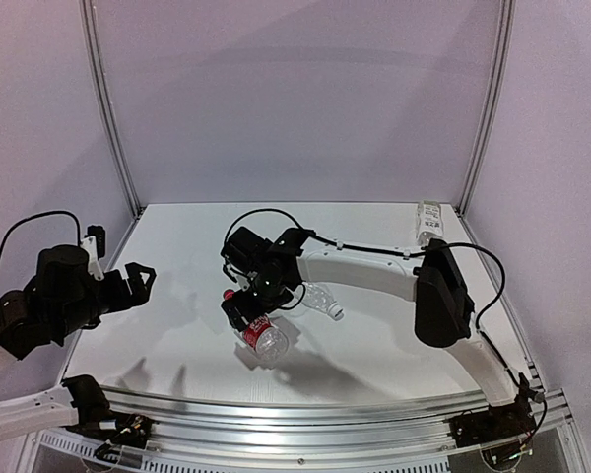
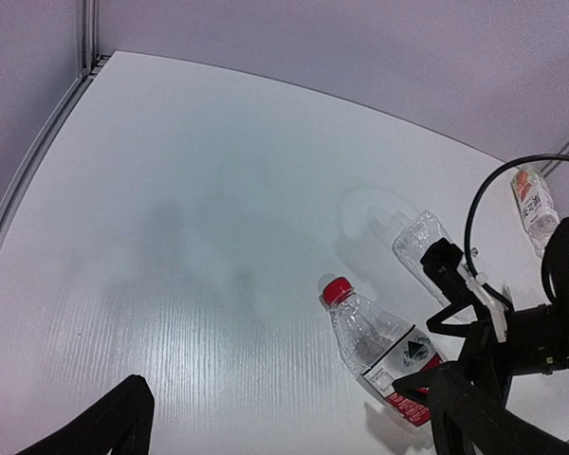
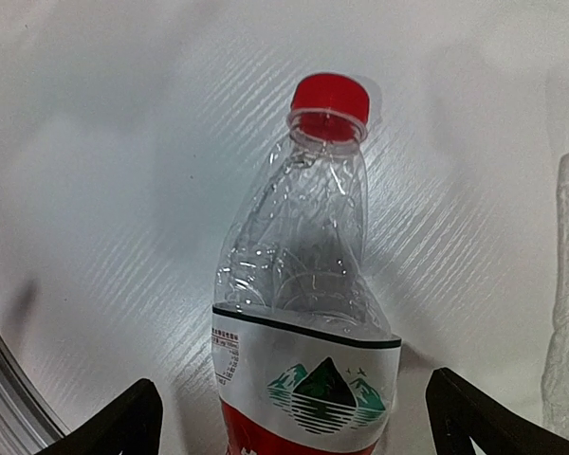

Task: Unscrew the bottle caps

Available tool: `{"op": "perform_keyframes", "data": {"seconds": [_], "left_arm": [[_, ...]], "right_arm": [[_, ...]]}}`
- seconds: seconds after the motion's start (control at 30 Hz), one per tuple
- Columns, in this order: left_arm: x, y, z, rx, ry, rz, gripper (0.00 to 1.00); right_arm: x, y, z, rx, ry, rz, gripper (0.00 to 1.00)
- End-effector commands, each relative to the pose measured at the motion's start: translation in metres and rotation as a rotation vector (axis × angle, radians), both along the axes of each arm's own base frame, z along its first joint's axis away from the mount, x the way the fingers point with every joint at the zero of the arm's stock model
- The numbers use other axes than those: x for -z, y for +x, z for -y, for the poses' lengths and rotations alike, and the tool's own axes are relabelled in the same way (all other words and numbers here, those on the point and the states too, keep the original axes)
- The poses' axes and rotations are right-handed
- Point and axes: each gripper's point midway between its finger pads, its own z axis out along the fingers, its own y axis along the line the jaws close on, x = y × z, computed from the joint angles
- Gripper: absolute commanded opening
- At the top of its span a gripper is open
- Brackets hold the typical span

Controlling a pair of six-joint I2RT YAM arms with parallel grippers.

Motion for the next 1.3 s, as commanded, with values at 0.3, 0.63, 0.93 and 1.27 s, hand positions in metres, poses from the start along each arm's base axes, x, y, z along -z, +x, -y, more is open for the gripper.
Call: {"op": "perform_keyframes", "data": {"seconds": [0.3,0.63,0.93,1.27], "left_arm": [[-0.012,-0.014,-0.007,0.054,0.041,0.020,0.99],[-0.010,-0.013,-0.002,0.073,0.051,0.010,0.99],[-0.013,-0.011,0.003,0.091,0.039,0.034,0.99],[-0.015,-0.011,0.018,0.155,-0.043,0.100,0.99]], "right_arm": [[0.036,-0.022,-0.001,-0.055,-0.042,-0.130,0.99],[0.052,-0.019,0.007,-0.037,-0.119,-0.096,0.93],[0.042,-0.012,0.005,-0.046,-0.122,-0.001,0.54],[-0.015,-0.018,0.013,-0.050,0.120,0.282,0.55]]}}
